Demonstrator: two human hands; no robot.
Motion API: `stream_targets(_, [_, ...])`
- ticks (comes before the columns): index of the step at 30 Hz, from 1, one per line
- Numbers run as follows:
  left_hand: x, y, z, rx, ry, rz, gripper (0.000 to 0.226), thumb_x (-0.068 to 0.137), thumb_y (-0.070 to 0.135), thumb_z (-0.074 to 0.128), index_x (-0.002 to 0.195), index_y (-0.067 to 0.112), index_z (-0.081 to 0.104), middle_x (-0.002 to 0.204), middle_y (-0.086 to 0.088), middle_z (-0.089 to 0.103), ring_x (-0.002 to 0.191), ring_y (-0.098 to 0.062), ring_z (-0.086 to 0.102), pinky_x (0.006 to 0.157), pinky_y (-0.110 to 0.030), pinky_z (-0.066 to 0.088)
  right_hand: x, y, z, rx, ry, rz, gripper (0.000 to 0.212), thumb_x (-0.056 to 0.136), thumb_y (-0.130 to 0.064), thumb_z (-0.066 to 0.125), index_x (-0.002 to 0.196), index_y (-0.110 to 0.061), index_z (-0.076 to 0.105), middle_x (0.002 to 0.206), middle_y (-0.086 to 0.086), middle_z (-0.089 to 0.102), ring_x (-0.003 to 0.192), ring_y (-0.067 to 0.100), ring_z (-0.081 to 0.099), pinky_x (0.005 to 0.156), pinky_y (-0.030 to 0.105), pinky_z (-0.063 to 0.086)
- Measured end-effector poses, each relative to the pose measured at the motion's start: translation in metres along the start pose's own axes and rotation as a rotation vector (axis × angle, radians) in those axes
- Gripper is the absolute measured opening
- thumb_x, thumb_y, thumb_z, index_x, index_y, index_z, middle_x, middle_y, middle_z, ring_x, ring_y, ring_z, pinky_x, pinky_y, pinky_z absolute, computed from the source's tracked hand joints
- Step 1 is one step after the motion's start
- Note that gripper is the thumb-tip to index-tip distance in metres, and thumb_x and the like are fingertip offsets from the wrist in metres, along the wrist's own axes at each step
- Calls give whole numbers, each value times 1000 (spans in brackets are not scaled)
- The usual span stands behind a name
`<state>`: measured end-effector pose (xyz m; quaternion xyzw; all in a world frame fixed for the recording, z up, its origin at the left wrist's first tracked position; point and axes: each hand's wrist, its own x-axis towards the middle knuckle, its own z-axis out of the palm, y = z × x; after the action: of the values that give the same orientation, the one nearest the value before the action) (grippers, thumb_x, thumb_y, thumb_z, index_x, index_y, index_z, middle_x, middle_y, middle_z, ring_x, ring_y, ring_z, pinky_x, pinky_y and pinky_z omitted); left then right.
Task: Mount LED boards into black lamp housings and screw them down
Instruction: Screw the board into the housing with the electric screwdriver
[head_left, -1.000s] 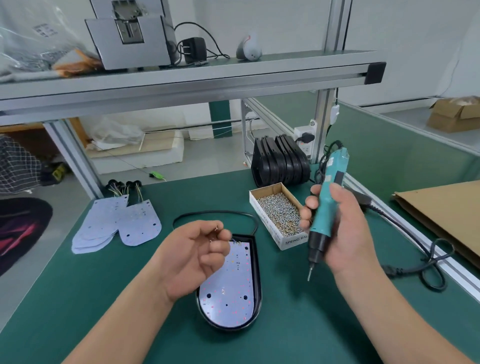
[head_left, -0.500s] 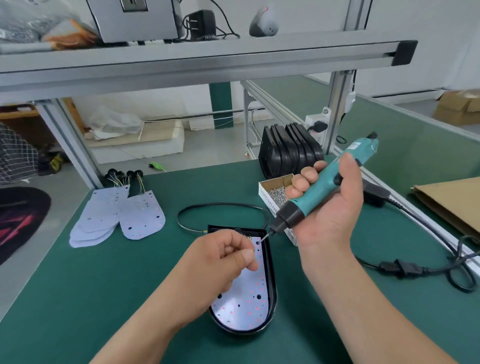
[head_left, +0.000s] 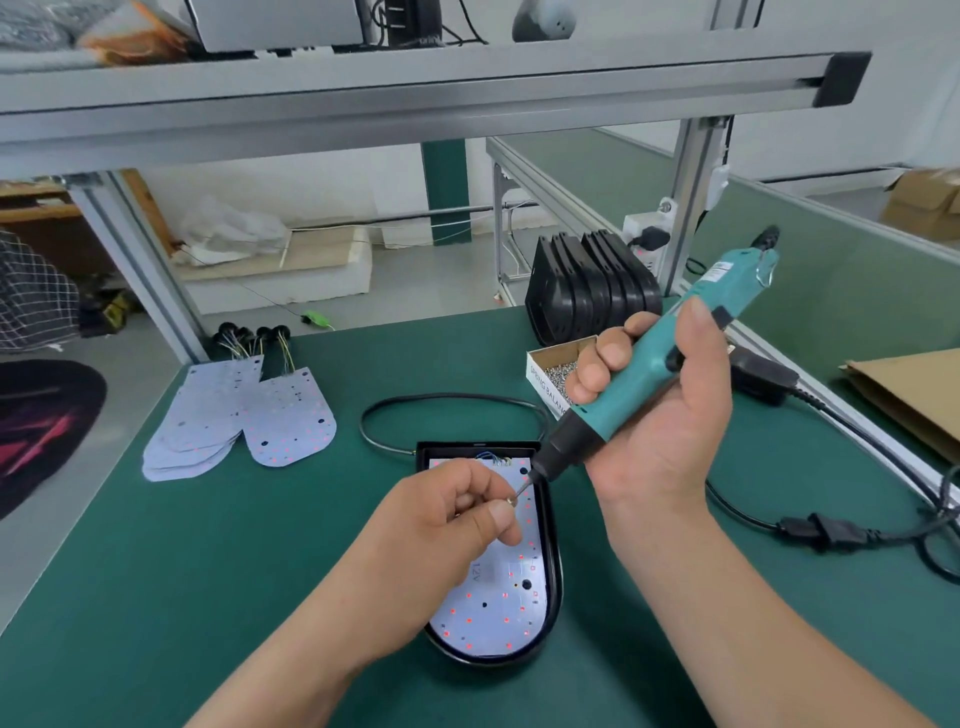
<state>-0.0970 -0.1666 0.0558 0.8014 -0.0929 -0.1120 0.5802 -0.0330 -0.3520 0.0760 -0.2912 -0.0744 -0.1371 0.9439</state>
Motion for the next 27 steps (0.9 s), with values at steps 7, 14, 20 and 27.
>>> stream_targets(7, [1, -5, 4, 95, 77, -5, 21, 101, 21, 64, 91, 39, 68, 91, 10, 78, 58, -11, 42, 57, -28, 40, -4, 4, -2, -35, -22, -15, 32, 99, -46, 58, 88, -16, 58, 71, 3, 49, 57, 20, 48, 54, 29, 41])
stream_targets(14, [2, -7, 3, 122, 81, 0, 21, 102, 23, 62, 91, 41, 67, 93, 13, 78, 59, -11, 44, 57, -26, 43, -3, -2, -3, 16, 23, -28, 34, 98, -47, 60, 87, -16, 58, 73, 3, 49, 58, 19, 49, 55, 29, 43])
stream_targets(20, [2, -8, 5, 121, 73, -5, 21, 102, 23, 62, 91, 40, 67, 94, 13, 78, 57, -11, 43, 52, -23, 44, -2, 1, -3, -2, 8, -24, 33, 97, -47, 61, 88, -16, 57, 72, 3, 49, 59, 20, 49, 55, 29, 43])
stream_targets(27, [2, -7, 7, 110, 110, -14, 23, 101, 21, 62, 88, 39, 67, 91, 12, 78, 56, -11, 42, 50, -24, 43, -4, 3, -4, -1, -32, -8, 33, 101, -43, 55, 100, -11, 58, 82, 9, 50, 68, 25, 51, 65, 34, 47])
